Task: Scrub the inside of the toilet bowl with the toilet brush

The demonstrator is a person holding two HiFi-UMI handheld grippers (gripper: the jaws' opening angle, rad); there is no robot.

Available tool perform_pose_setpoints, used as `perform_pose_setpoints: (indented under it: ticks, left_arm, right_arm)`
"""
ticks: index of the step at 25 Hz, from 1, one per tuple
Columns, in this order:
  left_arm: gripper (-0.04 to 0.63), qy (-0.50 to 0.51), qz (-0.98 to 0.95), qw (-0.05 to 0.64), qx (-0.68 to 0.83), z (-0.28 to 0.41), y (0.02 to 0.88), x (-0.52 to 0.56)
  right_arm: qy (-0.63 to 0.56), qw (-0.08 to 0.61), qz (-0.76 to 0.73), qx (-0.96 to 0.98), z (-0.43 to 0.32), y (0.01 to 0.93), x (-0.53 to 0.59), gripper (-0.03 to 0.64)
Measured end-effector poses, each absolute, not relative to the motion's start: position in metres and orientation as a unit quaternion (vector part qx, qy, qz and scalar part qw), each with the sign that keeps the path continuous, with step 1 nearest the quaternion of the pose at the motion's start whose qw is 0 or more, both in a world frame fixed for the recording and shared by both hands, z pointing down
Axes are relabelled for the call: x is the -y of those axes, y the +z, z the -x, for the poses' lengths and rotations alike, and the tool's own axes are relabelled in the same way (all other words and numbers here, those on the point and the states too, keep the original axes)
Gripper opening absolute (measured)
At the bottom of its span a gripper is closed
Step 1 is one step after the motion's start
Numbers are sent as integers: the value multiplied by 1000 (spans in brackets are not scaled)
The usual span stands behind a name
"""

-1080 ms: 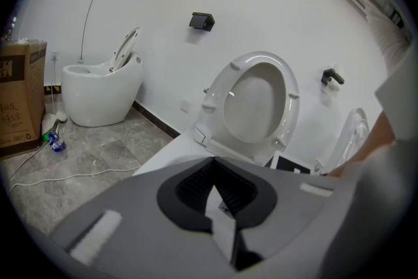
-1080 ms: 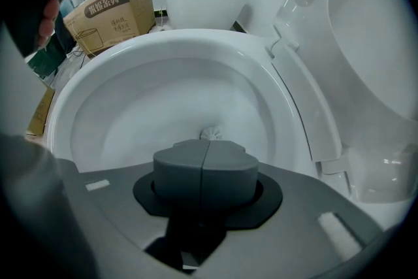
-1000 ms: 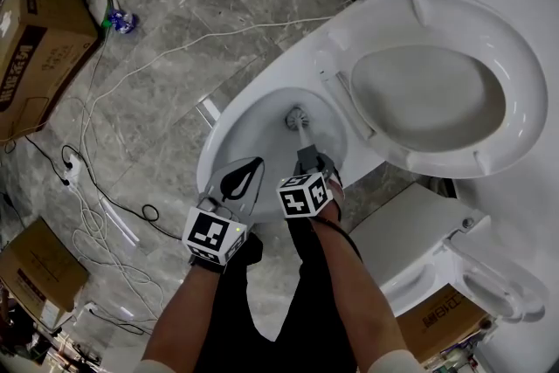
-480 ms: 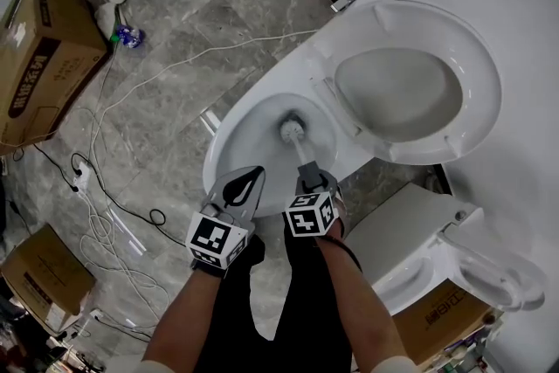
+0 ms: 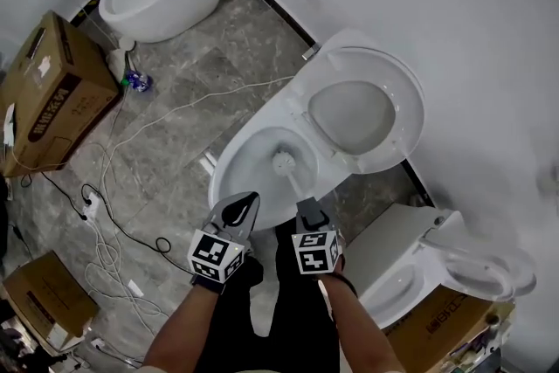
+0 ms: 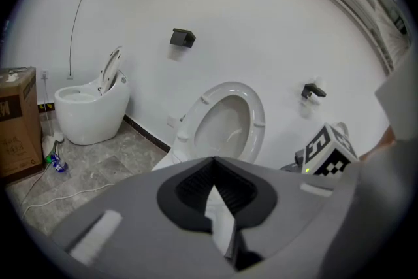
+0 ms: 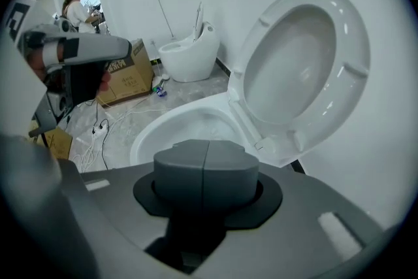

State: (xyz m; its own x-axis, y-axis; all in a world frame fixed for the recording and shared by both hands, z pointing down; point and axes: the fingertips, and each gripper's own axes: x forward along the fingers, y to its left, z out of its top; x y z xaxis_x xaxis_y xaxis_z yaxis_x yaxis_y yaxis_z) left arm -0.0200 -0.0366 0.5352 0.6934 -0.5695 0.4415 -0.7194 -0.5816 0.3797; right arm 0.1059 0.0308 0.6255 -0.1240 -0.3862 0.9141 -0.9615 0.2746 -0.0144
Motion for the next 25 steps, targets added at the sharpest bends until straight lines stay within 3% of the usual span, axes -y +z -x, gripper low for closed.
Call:
perform_pose_setpoints:
  ticks: [25]
  left_arm:
    - [6,86,-913,212,338,26,267,-12]
  right_arm:
    - [221,214,-604,735,-110,276,-62,161]
